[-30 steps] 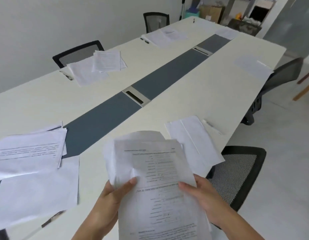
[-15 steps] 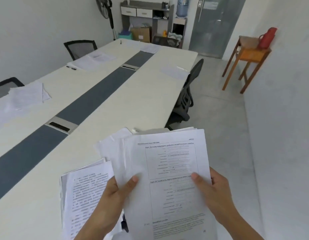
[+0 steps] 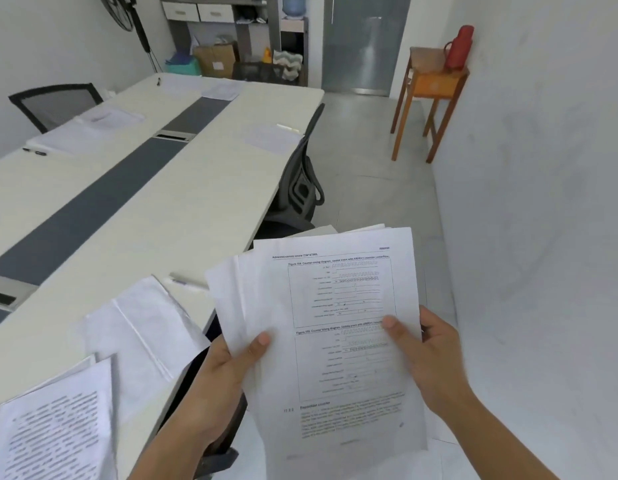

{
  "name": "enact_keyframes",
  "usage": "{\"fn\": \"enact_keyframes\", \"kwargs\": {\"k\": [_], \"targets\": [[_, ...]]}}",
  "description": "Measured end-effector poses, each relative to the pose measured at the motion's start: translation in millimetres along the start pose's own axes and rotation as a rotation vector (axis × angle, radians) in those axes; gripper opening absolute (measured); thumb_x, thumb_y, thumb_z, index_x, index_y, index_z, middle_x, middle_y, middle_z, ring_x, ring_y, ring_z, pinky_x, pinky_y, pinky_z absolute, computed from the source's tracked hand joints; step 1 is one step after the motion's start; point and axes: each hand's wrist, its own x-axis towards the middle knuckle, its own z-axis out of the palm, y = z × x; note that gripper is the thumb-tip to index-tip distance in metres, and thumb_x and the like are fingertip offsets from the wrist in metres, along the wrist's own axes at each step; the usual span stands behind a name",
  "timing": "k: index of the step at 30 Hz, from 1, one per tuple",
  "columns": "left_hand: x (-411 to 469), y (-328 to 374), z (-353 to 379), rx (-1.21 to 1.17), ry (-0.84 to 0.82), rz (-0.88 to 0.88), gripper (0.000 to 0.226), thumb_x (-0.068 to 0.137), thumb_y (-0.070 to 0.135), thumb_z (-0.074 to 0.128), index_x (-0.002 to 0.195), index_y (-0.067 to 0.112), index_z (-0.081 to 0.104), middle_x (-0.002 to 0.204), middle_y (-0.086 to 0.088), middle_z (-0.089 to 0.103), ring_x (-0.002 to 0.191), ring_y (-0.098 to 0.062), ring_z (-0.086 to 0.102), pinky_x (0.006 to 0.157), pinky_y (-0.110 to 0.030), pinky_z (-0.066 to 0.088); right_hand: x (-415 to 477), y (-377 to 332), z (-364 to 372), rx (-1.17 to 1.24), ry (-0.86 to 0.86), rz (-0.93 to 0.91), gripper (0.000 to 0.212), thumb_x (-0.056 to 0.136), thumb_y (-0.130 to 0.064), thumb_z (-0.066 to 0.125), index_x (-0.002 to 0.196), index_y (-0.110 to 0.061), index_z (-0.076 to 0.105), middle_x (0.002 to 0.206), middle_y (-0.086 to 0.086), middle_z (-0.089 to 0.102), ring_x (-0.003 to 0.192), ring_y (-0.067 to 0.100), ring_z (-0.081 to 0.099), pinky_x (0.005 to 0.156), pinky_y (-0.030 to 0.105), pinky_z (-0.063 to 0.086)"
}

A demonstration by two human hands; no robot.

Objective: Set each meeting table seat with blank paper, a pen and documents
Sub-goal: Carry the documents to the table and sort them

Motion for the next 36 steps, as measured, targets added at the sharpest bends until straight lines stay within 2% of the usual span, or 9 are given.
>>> {"fn": "enact_keyframes", "kwargs": {"k": [5,9,12,16,19,22,27,30,36], "targets": [[60,9,21,0.007,0.008,-0.017,0.034,0.088,0.016,0.056,0.118,0.003,0.064,0.115,-0.014,0.071,0.107,-0.031,0.067,0.09,-0.041,0.055,59,-2,-13,0.012,-0.01,-0.012,0.011,0.088,-0.008,0.067,0.097,-0.011,0.073,0.093,0.001,0.078,0.083,0.018,0.075,0.065,0.022,0.059],[121,20,39,-0.02,-0.03,-0.011,0.031,0.085,0.025,0.07,0.112,0.01,0.07,0.117,-0.015,0.07,0.108,-0.033,0.066,0.091,-0.042,0.055,124,-14,-19,-0.007,-0.018,-0.04,0.012,0.087,-0.007,0.067,0.098,-0.011,0.073,0.093,-0.001,0.078,0.083,0.017,0.075,0.065,0.022,0.059],[170,38,53,-0.034,-0.022,-0.03,0.029,0.086,0.017,0.059,0.112,0.01,0.069,0.115,-0.013,0.071,0.106,-0.031,0.068,0.087,-0.038,0.057,176,-28,-19,-0.027,-0.013,-0.052,0.013,0.088,-0.007,0.067,0.099,-0.011,0.073,0.093,0.0,0.078,0.084,0.018,0.075,0.066,0.024,0.06],[229,71,67,-0.019,-0.053,-0.04,0.036,0.086,0.019,0.056,0.118,0.006,0.065,0.115,-0.014,0.071,0.104,-0.031,0.069,0.076,-0.033,0.06,240,-50,-14,-0.034,0.007,-0.074,0.01,0.088,-0.009,0.067,0.096,-0.011,0.073,0.091,-0.001,0.078,0.082,0.018,0.075,0.065,0.024,0.06],[268,88,77,-0.038,-0.04,-0.05,0.037,0.087,0.019,0.055,0.12,0.005,0.063,0.115,-0.016,0.071,0.104,-0.033,0.068,0.078,-0.036,0.06,284,-59,-9,0.021,0.012,-0.027,0.011,0.089,-0.01,0.066,0.098,-0.009,0.073,0.094,0.002,0.078,0.086,0.019,0.075,0.072,0.03,0.062],[305,99,83,-0.055,-0.015,-0.074,0.038,0.088,0.015,0.056,0.123,0.002,0.06,0.119,-0.02,0.068,0.106,-0.037,0.066,0.083,-0.042,0.059,335,-63,-2,0.056,-0.071,0.102,0.015,0.09,-0.009,0.065,0.104,-0.007,0.071,0.099,0.006,0.078,0.091,0.025,0.075,0.077,0.037,0.06],[365,105,88,-0.076,0.056,-0.11,0.037,0.087,0.009,0.055,0.121,-0.003,0.06,0.116,-0.026,0.067,0.102,-0.044,0.066,0.08,-0.049,0.059,421,-58,6,0.047,-0.319,0.326,0.022,0.092,-0.006,0.062,0.113,-0.006,0.068,0.105,0.01,0.077,0.096,0.028,0.074,0.083,0.041,0.06],[401,110,100,-0.077,0.111,-0.129,0.036,0.085,0.009,0.055,0.117,-0.005,0.062,0.113,-0.027,0.068,0.101,-0.045,0.066,0.082,-0.05,0.058,476,-58,8,0.039,-0.4,0.366,0.023,0.093,-0.005,0.061,0.114,-0.008,0.068,0.107,0.009,0.076,0.098,0.029,0.073,0.089,0.046,0.058],[469,133,136,-0.104,0.25,-0.146,0.036,0.08,0.009,0.06,0.114,-0.002,0.063,0.107,-0.027,0.07,0.096,-0.045,0.068,0.089,-0.052,0.052,579,-70,11,0.046,-0.516,0.437,0.024,0.093,-0.003,0.061,0.115,-0.008,0.067,0.106,0.008,0.076,0.098,0.026,0.073,0.086,0.042,0.059]]}}
